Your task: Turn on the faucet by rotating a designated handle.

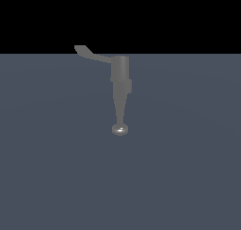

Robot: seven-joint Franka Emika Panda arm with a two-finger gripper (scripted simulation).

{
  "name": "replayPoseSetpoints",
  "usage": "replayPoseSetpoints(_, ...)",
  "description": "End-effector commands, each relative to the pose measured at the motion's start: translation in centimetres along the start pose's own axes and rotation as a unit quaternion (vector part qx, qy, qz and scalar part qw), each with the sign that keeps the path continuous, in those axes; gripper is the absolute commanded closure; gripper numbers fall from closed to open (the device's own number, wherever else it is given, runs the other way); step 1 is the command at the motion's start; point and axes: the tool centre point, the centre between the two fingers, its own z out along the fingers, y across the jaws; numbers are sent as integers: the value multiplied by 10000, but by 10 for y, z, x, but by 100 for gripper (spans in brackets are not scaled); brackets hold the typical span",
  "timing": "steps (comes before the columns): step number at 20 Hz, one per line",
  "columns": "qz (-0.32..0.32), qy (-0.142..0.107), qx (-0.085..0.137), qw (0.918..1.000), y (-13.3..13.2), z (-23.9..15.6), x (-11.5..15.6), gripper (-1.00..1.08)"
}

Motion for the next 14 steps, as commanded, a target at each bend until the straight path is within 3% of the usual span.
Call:
replayPoseSetpoints(1,265,1,0,9996,-11,6,6,108)
replayPoseSetpoints(14,1591,-66,68,9872,-68,44,29,108)
